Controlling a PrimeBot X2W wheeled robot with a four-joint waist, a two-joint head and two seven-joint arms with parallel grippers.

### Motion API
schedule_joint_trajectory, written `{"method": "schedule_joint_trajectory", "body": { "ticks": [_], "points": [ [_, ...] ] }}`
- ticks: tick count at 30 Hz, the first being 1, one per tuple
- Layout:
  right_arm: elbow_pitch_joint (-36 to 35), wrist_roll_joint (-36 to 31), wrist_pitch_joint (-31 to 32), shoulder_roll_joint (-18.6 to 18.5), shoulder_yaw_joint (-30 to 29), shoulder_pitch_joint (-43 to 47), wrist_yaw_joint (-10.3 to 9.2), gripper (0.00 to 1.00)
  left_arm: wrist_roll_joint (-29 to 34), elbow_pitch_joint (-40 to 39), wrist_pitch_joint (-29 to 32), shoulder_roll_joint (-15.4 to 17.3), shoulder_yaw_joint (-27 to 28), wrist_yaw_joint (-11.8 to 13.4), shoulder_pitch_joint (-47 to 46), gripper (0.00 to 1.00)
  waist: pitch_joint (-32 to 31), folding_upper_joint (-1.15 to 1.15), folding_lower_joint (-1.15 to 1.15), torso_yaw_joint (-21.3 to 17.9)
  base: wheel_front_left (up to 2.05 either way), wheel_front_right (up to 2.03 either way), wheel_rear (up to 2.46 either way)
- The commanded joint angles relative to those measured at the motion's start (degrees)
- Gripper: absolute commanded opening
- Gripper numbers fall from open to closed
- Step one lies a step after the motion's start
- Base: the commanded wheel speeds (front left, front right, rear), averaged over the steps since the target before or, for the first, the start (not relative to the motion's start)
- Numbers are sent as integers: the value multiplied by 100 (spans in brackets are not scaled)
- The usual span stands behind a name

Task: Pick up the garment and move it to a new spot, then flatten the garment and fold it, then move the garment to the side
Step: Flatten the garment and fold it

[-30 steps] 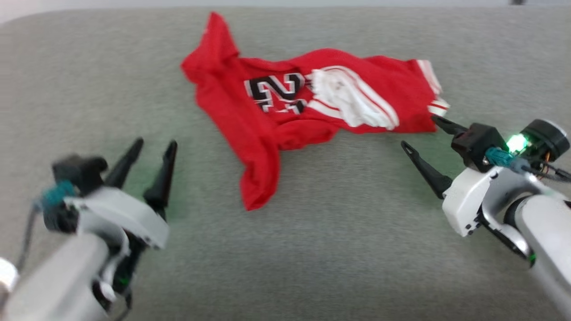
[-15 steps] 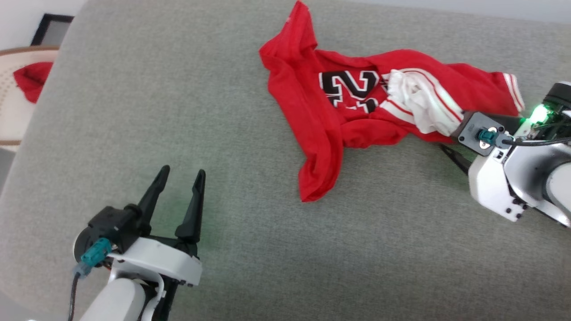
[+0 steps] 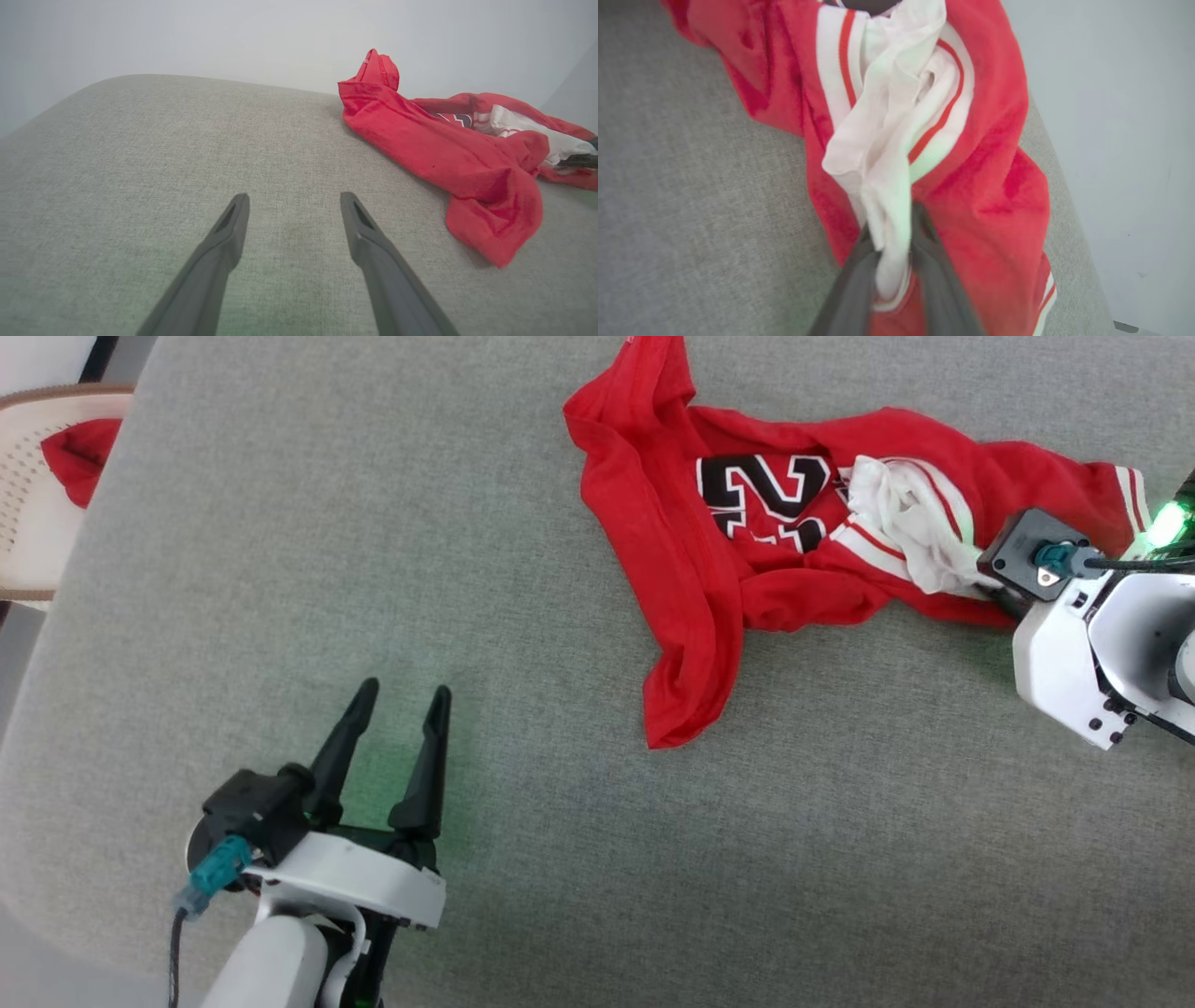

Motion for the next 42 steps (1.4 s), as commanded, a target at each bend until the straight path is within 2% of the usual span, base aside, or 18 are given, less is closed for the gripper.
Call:
{"method": "schedule_joint_trajectory", "body": {
  "ticks": [1,6,9,17,19,25,32,36,39,42],
  "points": [
    [23,78,-45,9,8,-97,-3,0,44,17,-6,-38,61,-50,57,100,-18,0,0,-18,0,0,0],
    [-26,736,-136,77,-263,24,-3,0,199,107,-6,-200,269,-194,132,100,-96,0,0,-91,0,0,0],
    [-129,1080,-245,121,-638,95,-3,0,276,120,-6,-297,359,-260,183,100,-133,0,0,-153,0,0,0],
    [-325,2235,-695,531,-2350,437,-3,0,361,131,-6,-419,466,-386,223,100,-122,0,0,-206,0,0,0],
    [-246,2352,-705,649,-2799,532,-3,0,355,136,-5,-430,491,-393,234,100,-116,0,0,-219,0,0,0],
    [817,1695,-541,1054,-3741,645,-1,0,281,198,-6,-492,417,-435,118,100,-44,0,0,-181,0,0,0],
    [2588,1004,-769,1910,-4717,324,-1,0,150,224,-6,-482,240,-431,-60,100,166,0,0,-67,0,0,0],
    [3405,447,-920,2347,-4747,16,-1,0,70,239,-6,-453,111,-432,-189,100,307,0,0,-15,0,0,0],
    [3920,-169,-951,2494,-4479,-217,-1,0,38,248,-6,-443,31,-432,-304,100,400,0,0,53,0,0,0],
    [4345,-484,-1085,2638,-4449,-386,-1,0,3,246,-6,-436,-13,-432,-398,100,439,0,0,114,0,0,0]
  ]
}}
